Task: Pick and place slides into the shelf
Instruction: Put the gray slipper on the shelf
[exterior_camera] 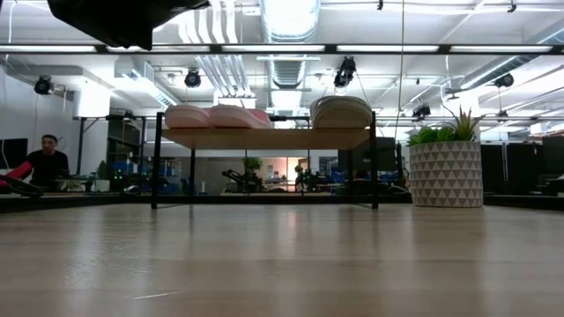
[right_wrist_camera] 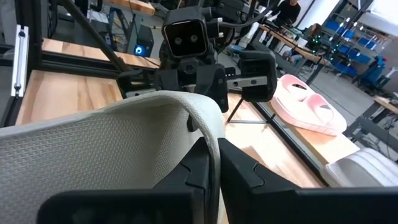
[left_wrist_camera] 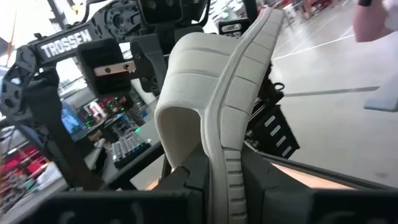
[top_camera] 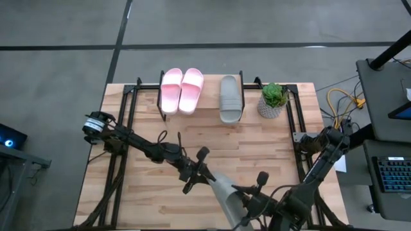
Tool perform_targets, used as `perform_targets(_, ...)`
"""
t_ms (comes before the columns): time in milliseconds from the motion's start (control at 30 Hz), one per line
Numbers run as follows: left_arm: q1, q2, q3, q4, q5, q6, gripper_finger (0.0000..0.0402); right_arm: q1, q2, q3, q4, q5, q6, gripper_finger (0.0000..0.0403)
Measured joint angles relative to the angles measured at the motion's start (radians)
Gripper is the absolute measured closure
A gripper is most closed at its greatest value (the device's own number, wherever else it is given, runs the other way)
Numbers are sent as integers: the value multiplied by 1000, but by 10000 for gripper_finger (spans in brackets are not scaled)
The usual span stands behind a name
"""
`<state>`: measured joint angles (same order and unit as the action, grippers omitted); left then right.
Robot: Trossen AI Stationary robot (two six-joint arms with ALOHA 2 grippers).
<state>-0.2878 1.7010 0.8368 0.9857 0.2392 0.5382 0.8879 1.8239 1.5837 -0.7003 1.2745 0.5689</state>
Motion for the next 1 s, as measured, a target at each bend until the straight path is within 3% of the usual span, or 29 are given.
perform_targets(133, 0, -42, -15, -47, -41, -1, 378, 10, -20, 0, -33, -17, -21, 372)
perform_targets(300, -1, -122, -53, -179, -180, -4, 378, 48, -54, 0, -75, -8, -21, 360)
perform_targets(400, -4, -176, -60, -267, -295, -9, 378, 75, -77, 2, -112, -18, -9, 360)
perform_targets(667, -70, -273, -57, -477, -726, -8, 379, 137, -114, 2, -164, -22, -47, 358)
perform_targets(800, -91, -288, -56, -500, -777, -8, 379, 144, -112, 2, -164, -54, -167, 346)
perform_targets(1000, -97, -281, -52, -500, -777, -9, 379, 113, -95, 1, -163, -146, -297, 266)
